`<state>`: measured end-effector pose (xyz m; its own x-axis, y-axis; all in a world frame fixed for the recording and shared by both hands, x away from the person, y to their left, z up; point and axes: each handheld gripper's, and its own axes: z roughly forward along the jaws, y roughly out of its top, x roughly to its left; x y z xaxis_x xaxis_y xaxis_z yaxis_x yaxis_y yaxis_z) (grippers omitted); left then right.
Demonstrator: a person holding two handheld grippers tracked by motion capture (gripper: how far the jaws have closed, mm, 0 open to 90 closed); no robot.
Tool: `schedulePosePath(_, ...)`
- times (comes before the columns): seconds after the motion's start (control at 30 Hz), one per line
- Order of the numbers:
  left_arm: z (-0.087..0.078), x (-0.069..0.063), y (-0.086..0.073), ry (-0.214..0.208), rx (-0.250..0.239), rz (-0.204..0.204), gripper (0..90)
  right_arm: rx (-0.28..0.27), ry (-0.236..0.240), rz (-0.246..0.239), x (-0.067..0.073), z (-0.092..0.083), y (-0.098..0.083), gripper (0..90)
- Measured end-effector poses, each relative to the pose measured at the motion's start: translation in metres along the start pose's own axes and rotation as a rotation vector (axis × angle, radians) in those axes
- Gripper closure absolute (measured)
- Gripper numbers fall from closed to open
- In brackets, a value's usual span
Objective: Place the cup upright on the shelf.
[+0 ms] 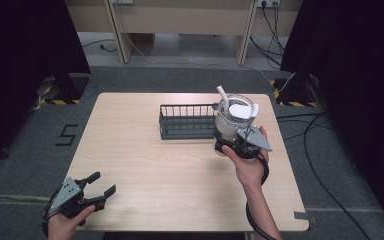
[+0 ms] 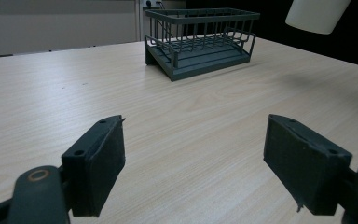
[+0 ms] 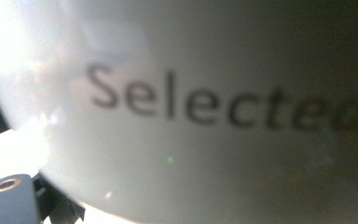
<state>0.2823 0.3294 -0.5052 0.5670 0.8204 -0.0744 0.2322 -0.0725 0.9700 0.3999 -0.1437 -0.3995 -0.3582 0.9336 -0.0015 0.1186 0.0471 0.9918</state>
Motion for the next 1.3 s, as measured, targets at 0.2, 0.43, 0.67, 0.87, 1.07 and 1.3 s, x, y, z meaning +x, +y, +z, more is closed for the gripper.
schedulePosePath(0.2,0.000,0.000,0.000,0.000,-0.001,0.000,19.7,-0.004,0.003,0.004,0.001,0.006,0.004,10.5)
schedulePosePath(0.43,0.000,0.000,0.000,-0.002,-0.001,-0.002,19.8,0.000,0.003,0.003,0.001,0.012,0.006,10.5)
schedulePosePath(0.67,0.000,0.000,0.000,0.000,-0.003,-0.004,19.8,-0.002,0.007,0.008,0.002,0.017,0.010,10.5)
schedulePosePath(0.87,0.000,0.000,0.000,0.001,-0.004,-0.006,19.8,-0.012,0.007,0.004,0.003,0.021,0.017,10.5)
schedulePosePath(1.07,0.000,0.000,0.000,0.000,-0.009,-0.009,19.8,-0.013,0.006,0.003,0.003,0.027,0.022,10.5)
schedulePosePath(1.3,0.000,0.000,0.000,-0.001,-0.009,-0.009,19.9,-0.008,0.009,0.006,0.004,0.034,0.027,10.5)
